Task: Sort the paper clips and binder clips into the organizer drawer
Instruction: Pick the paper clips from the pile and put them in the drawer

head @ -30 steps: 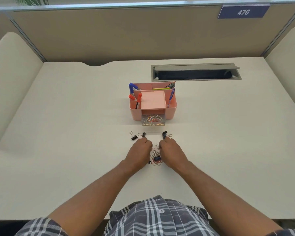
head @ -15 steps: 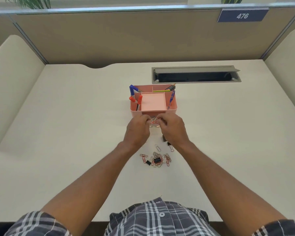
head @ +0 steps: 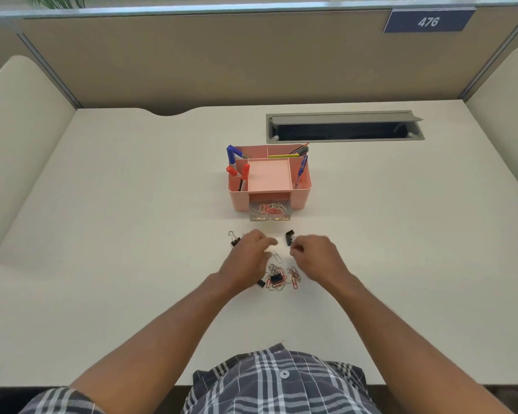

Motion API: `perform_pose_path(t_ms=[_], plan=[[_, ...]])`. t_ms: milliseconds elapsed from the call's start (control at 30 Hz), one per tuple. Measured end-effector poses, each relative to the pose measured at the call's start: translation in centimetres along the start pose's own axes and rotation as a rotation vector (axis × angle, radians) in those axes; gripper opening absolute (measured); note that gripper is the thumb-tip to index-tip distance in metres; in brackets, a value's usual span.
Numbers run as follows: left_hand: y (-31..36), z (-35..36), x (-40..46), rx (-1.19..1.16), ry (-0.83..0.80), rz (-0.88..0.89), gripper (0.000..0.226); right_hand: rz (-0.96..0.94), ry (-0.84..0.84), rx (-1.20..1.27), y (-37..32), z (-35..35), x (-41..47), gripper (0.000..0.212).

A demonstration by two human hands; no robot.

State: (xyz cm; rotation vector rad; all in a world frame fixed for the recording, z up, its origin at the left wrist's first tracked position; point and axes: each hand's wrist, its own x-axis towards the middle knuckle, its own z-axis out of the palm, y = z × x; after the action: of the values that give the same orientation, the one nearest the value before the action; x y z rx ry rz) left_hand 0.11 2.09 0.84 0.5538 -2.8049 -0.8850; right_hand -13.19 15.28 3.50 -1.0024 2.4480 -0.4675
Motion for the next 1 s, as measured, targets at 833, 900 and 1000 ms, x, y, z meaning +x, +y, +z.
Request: perform_pose_path(t_ms=[833,900,1000], plan=[[-1.4,2.1,-1.1,0.174,-0.078,-0.049,0.004,-0.075,0.083,-0.048,0.1,4.6,-0.5,0.018],[-1.3,2.0,-1.1,0.152,-0.067,-0.056,0.007,-0.080,0.105,-0.011,0.0,3.9,-0.3,0.020],[-0.6,0.8,-0.1,0.079,0.064,-0.092,0.009,-0.127,0.196,0.065,-0.8,1.9,0.1,0.024]])
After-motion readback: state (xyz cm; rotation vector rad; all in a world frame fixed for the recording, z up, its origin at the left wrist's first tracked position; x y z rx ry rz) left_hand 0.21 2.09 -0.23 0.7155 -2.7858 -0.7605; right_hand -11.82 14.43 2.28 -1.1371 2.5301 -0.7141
